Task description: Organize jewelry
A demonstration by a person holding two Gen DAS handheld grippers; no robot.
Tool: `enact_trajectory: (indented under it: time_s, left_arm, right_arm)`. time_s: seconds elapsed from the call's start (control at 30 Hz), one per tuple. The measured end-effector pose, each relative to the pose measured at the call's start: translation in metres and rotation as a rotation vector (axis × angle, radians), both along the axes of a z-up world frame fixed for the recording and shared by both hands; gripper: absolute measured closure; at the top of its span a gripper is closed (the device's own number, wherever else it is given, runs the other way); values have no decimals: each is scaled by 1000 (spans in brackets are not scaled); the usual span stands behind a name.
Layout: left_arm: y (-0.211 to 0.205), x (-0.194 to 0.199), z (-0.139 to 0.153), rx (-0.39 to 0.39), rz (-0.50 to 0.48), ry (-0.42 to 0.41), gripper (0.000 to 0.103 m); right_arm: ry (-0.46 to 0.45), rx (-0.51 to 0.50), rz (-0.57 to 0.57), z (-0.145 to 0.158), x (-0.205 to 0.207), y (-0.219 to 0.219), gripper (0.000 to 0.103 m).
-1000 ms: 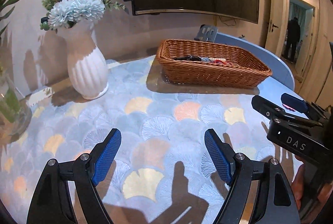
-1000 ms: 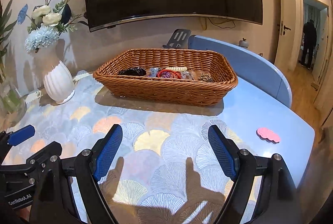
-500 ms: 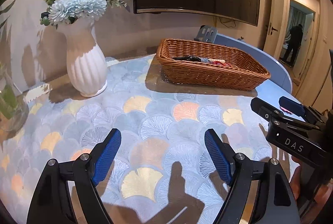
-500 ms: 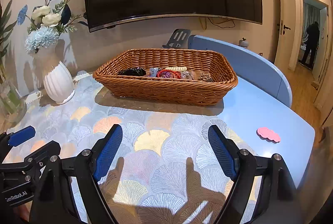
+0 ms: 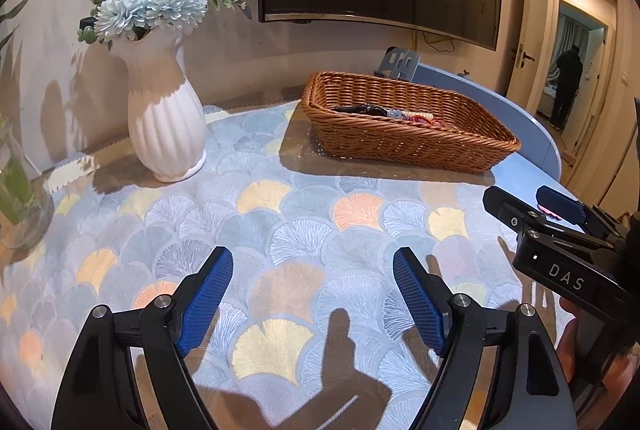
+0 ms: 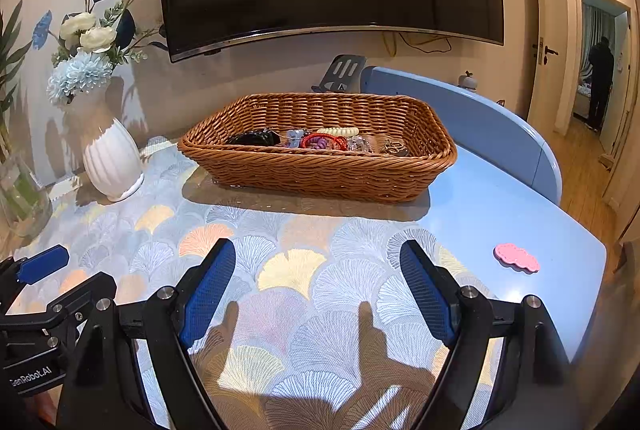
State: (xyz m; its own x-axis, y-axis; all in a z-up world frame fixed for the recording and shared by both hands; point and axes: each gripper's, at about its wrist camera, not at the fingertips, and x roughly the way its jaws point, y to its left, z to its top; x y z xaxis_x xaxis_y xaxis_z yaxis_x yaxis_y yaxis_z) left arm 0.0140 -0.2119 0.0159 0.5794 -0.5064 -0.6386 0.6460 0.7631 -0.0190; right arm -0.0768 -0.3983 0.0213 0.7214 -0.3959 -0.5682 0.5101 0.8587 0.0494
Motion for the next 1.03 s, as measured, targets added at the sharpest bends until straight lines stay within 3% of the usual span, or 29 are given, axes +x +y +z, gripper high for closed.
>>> enact_trajectory:
  time_s: [1.03]
  left_arm:
    - [4,-3,3,-4,18,-35,20]
  right_arm:
    - [-3,2,10,0,1,1,17]
